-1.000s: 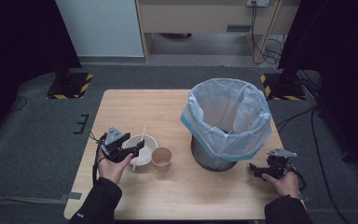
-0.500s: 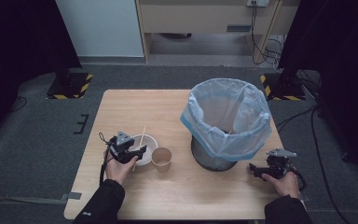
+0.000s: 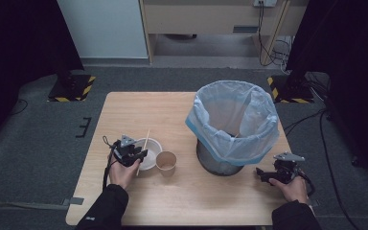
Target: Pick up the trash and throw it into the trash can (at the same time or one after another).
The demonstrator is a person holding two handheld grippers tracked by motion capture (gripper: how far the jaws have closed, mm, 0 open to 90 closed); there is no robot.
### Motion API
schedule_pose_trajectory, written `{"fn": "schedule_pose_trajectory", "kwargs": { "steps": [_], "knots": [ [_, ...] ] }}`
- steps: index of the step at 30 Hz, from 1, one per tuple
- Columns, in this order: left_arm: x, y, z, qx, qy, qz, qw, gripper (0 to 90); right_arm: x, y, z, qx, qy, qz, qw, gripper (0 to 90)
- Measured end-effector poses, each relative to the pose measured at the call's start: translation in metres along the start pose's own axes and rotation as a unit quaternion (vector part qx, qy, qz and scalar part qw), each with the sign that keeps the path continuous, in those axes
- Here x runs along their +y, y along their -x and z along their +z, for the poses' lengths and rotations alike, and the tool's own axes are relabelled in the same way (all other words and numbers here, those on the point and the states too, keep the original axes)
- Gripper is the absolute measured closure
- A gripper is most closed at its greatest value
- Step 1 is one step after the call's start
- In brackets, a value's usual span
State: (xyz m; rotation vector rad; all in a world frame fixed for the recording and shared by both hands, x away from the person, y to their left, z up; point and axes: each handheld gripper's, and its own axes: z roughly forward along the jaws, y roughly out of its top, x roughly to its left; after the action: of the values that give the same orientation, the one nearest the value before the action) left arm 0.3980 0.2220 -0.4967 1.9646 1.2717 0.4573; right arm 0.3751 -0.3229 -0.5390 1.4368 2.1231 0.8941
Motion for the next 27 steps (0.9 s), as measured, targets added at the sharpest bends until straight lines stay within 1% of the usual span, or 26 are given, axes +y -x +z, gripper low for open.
{"fn": "schedule_pose_trajectory", "kwargs": {
  "steps": [7,9,12,14,18,19,20,25,26,27],
  "knots": [
    [0.001,0.001,-0.001,-0.004,-0.004,-0.003,1.0,80.8,0.0,0.0,0.0,0.0,0.0,0.0,1.0,2.5],
    [0.002,0.001,-0.002,-0.005,-0.008,-0.002,0.9999,83.8,0.0,0.0,0.0,0.0,0.0,0.0,1.0,2.5],
    [0.002,0.001,-0.002,-0.006,-0.011,-0.001,0.9999,85.0,0.0,0.0,0.0,0.0,0.0,0.0,1.0,2.5],
    [0.003,0.001,-0.004,-0.008,-0.008,-0.003,0.9999,85.0,0.0,0.0,0.0,0.0,0.0,0.0,1.0,2.5],
    [0.006,0.002,-0.009,-0.01,0.005,-0.001,0.9999,85.0,0.0,0.0,0.0,0.0,0.0,0.0,1.0,2.5],
    [0.006,0.002,-0.009,-0.01,0.005,-0.001,0.9999,85.1,0.0,0.0,0.0,0.0,0.0,0.0,1.0,2.5],
    [0.008,0.003,-0.012,-0.012,0.015,-0.001,0.9998,85.1,0.0,0.0,0.0,0.0,0.0,0.0,1.0,2.5],
    [0.015,0.004,-0.024,-0.021,0.047,0.002,0.9987,85.1,0.0,0.0,0.0,0.0,0.0,0.0,1.0,2.5],
    [0.016,0.004,-0.027,-0.022,0.053,0.004,0.9983,85.1,0.0,0.0,0.0,0.0,0.0,0.0,1.0,2.5],
    [0.016,0.004,-0.027,-0.022,0.053,0.004,0.9983,85.1,0.0,0.0,0.0,0.0,0.0,0.0,1.0,2.5]
  ]
}}
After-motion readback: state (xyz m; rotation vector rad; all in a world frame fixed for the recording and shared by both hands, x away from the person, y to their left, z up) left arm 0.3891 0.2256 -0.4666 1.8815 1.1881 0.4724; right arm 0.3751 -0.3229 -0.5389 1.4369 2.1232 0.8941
